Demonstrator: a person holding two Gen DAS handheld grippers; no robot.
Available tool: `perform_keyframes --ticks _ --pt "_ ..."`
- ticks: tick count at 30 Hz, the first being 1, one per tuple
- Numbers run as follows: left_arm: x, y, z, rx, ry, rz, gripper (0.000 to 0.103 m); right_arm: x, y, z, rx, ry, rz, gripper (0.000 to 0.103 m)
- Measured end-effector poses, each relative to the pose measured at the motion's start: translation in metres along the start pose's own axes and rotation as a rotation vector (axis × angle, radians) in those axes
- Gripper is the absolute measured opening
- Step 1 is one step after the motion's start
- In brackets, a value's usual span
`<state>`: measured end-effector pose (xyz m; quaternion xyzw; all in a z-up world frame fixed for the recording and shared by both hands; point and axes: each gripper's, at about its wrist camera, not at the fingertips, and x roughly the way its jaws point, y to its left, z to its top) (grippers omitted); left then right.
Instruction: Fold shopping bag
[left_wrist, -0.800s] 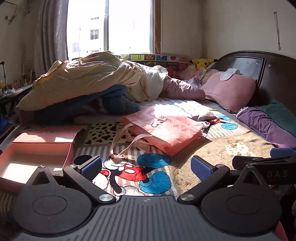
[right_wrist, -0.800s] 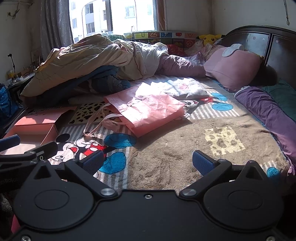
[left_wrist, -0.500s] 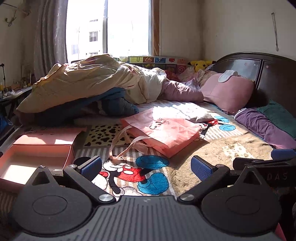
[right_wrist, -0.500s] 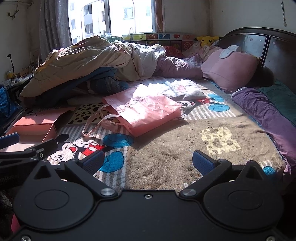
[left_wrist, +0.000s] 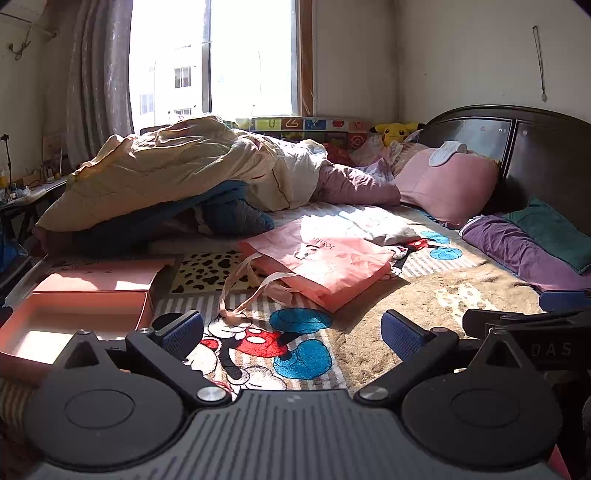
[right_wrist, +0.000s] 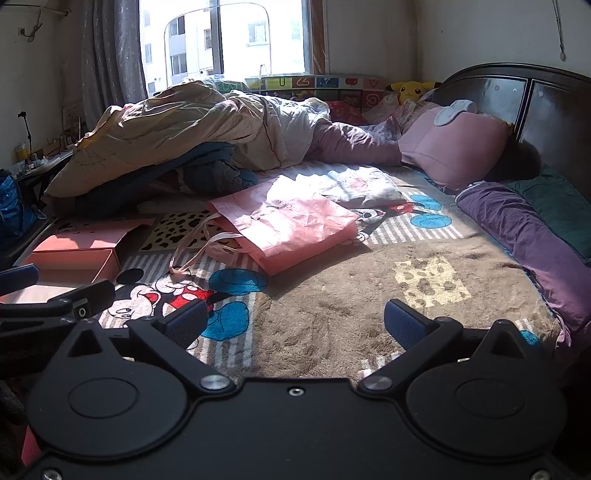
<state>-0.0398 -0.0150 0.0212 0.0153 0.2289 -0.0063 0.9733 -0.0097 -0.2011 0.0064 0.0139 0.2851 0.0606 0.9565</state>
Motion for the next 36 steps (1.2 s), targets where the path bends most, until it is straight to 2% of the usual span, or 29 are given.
perform_keyframes --ticks 10,36 --pt "-0.007 0.006 -0.002 -0.018 -0.011 -0.016 0.103 -0.005 0.008 -0.002 -0.012 -0.010 -0.002 0.103" --pt "0.065 -0.004 0.012 -0.045 0.034 -0.071 0.103 0.053 -0.016 0.019 -0.024 0.041 -0.015 0.103"
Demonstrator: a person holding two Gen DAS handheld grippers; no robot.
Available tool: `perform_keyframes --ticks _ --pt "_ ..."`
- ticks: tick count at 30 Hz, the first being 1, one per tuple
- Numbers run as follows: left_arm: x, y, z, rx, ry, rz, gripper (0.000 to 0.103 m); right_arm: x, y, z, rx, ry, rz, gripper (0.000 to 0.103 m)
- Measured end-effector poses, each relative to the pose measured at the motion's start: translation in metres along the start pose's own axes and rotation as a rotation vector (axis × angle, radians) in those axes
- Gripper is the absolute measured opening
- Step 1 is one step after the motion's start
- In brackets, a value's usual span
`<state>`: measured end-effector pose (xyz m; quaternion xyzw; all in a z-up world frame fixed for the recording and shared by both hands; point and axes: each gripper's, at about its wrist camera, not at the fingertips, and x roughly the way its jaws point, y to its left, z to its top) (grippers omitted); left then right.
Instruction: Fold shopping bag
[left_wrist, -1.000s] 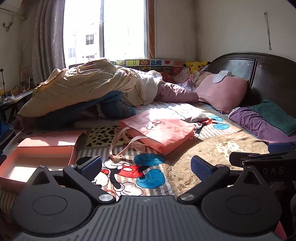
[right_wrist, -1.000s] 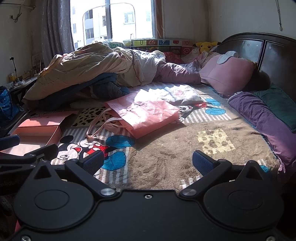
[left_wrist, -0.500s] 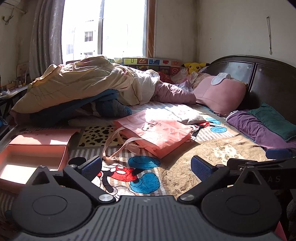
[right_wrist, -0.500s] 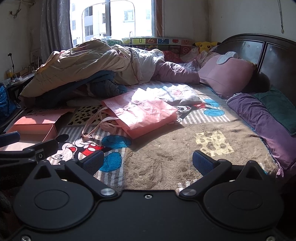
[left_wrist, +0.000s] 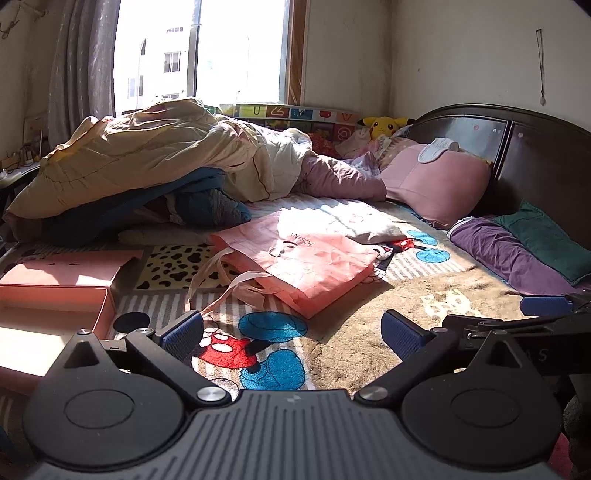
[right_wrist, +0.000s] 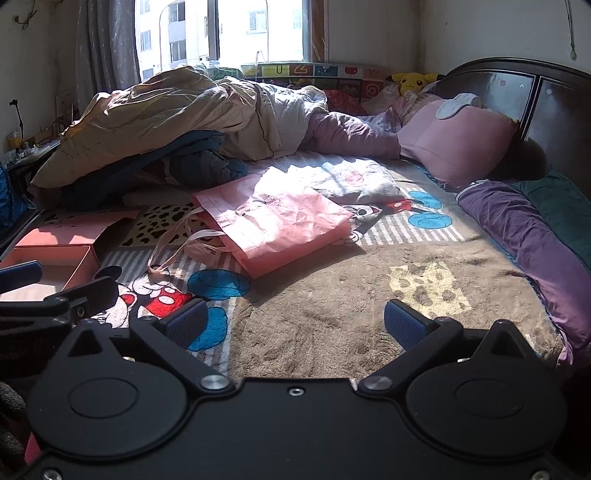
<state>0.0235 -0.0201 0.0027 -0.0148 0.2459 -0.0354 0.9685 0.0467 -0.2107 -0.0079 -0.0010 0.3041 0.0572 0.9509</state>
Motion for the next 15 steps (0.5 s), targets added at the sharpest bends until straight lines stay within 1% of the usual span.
perform_keyframes --ticks 6,10,15 --pt "0.015 0.009 -0.002 -0.016 -0.003 -0.023 0.103 0.011 0.005 0.001 -0.005 0.002 0.004 0.103" --pt "0.037 0.017 -0.004 -0.009 0.021 -0.046 0.103 0.022 0.008 -0.001 -0.012 0.001 0.015 0.103" --pt "0.066 0.027 -0.006 -0.003 0.052 -0.074 0.103 0.048 0.000 0.003 0.002 -0.011 0.051 0.103"
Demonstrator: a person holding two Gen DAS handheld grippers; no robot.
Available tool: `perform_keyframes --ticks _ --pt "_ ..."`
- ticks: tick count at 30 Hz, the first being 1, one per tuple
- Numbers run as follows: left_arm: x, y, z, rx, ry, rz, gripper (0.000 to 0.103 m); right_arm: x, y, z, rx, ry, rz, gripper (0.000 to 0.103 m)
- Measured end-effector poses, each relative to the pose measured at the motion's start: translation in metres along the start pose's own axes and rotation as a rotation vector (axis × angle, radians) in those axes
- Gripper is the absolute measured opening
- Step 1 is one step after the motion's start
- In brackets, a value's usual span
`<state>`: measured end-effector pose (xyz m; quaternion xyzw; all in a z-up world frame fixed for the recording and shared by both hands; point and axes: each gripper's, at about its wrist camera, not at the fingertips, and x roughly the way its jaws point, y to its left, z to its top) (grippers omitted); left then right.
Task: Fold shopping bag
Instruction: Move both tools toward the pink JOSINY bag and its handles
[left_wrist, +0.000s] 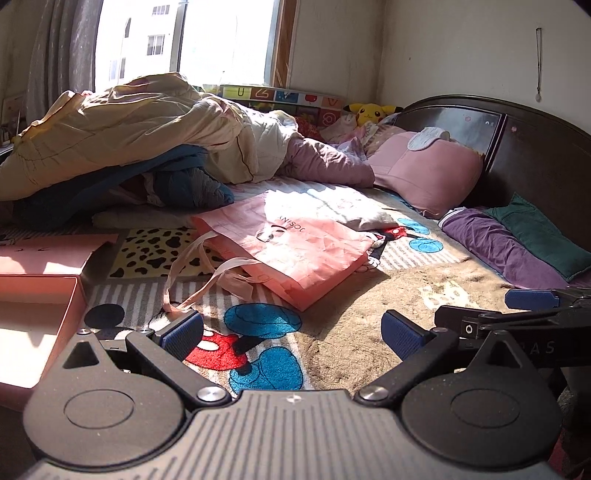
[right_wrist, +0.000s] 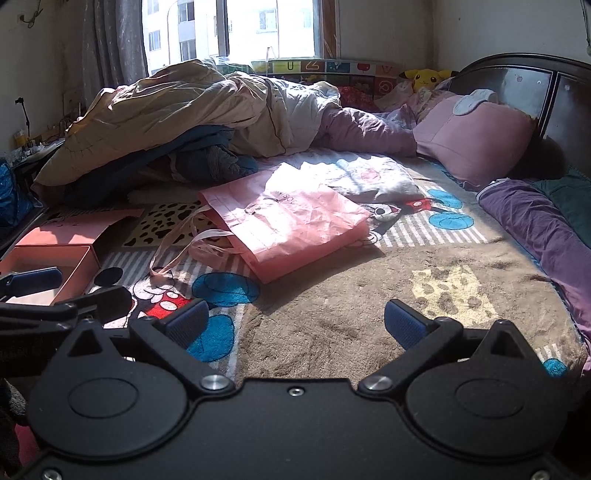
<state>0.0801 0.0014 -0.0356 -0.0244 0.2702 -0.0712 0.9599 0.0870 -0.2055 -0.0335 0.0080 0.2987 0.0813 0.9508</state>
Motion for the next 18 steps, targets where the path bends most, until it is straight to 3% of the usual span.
perform_keyframes --ticks 5,7,15,18 --pt "0.055 0.008 -0.005 -0.024 0.021 -0.025 0.103 0.031 -0.009 -0.007 -0.040 -0.042 -0.035 0.103" --pt "0.077 0.012 -0.007 -0.033 0.030 -0.035 0.103 0.046 -0.014 -0.011 -0.058 -0.021 -0.053 0.103" --pt "0.157 0.017 -0.015 -0.126 0.044 -0.082 0.103 0.093 -0.049 -0.019 0.089 0.059 0.026 0.101" --pt "0.183 0.018 -0.009 -0.190 0.035 -0.100 0.103 0.107 -0.064 -0.025 0.154 0.065 0.084 0.092"
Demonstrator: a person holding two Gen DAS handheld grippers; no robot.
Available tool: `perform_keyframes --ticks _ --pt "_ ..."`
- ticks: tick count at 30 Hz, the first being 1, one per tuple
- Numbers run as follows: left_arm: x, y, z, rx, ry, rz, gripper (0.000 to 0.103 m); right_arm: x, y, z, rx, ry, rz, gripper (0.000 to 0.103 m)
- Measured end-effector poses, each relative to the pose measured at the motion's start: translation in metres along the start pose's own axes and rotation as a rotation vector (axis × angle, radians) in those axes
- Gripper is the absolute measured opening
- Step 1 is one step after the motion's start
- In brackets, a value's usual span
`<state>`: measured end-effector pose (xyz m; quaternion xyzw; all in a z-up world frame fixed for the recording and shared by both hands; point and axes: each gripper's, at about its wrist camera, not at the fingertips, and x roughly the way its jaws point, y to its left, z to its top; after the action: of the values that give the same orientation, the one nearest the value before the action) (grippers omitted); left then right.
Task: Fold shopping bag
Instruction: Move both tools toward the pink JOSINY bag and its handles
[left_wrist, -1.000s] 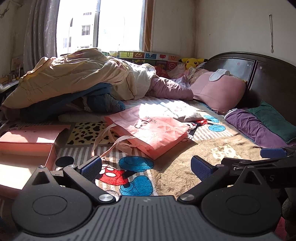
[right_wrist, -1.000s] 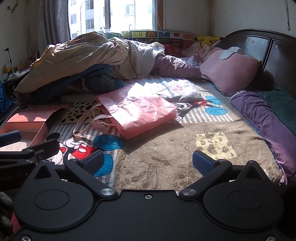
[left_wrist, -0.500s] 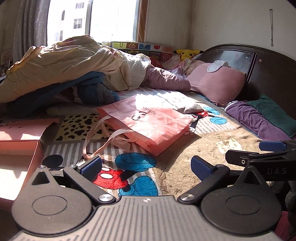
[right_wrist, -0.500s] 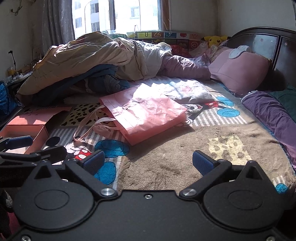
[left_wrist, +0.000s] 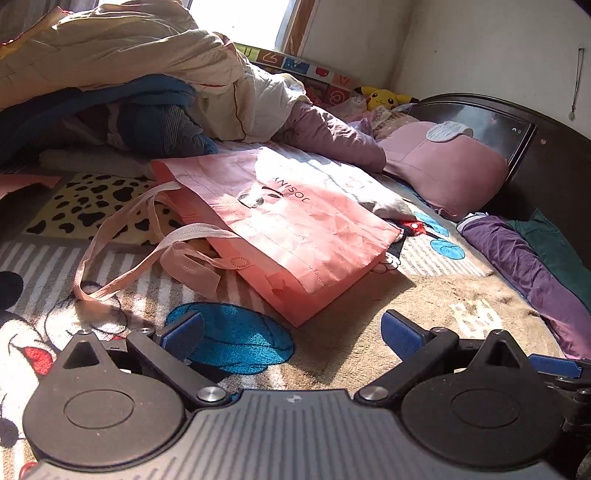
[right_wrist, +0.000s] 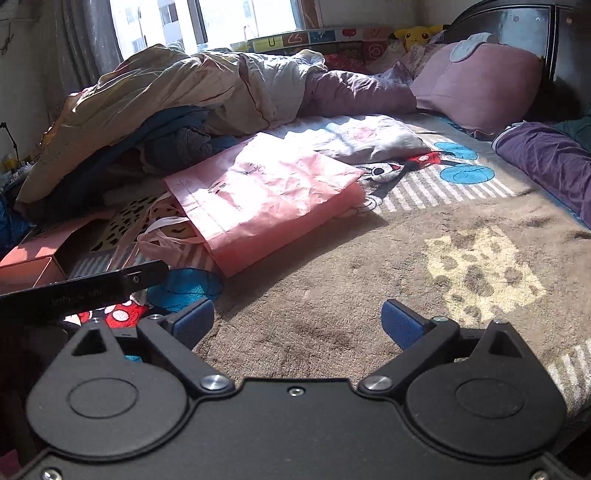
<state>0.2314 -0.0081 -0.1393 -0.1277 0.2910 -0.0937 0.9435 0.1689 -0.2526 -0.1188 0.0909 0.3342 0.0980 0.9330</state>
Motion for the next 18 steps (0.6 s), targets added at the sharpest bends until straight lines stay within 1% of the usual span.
perform_keyframes --ticks 2,3,4,6,9,12,14,16,17,18 --pt "0.017 -0.001 0.006 -0.025 -0.011 -0.012 0.103 0.007 -0.007 -0.003 0.019 0.011 0.023 0.077" --pt "0.025 -0.001 0.009 -0.041 -0.009 -0.017 0.102 0.010 -0.010 -0.004 0.029 0.019 0.034 0.073" --pt "0.033 -0.002 0.012 -0.057 -0.007 -0.021 0.098 0.014 -0.013 -0.006 0.040 0.026 0.041 0.071" --pt "0.043 -0.002 0.016 -0.066 -0.002 -0.045 0.095 0.018 -0.018 -0.009 0.060 0.035 0.052 0.070" --pt "0.054 -0.002 0.019 -0.061 0.008 -0.090 0.095 0.023 -0.021 -0.013 0.083 0.042 0.070 0.066" --pt "0.065 -0.002 0.022 -0.057 0.017 -0.135 0.093 0.026 -0.025 -0.016 0.101 0.049 0.081 0.066" --pt "0.072 -0.002 0.024 -0.054 0.023 -0.165 0.081 0.028 -0.029 -0.017 0.111 0.054 0.084 0.065" --pt "0.079 -0.002 0.027 -0.051 0.029 -0.195 0.041 0.029 -0.032 -0.017 0.121 0.058 0.088 0.065" --pt "0.083 -0.003 0.028 -0.050 0.033 -0.210 0.030 0.030 -0.034 -0.018 0.127 0.061 0.090 0.065" --pt "0.086 -0.003 0.029 -0.049 0.036 -0.225 0.015 0.031 -0.036 -0.018 0.132 0.063 0.092 0.065"
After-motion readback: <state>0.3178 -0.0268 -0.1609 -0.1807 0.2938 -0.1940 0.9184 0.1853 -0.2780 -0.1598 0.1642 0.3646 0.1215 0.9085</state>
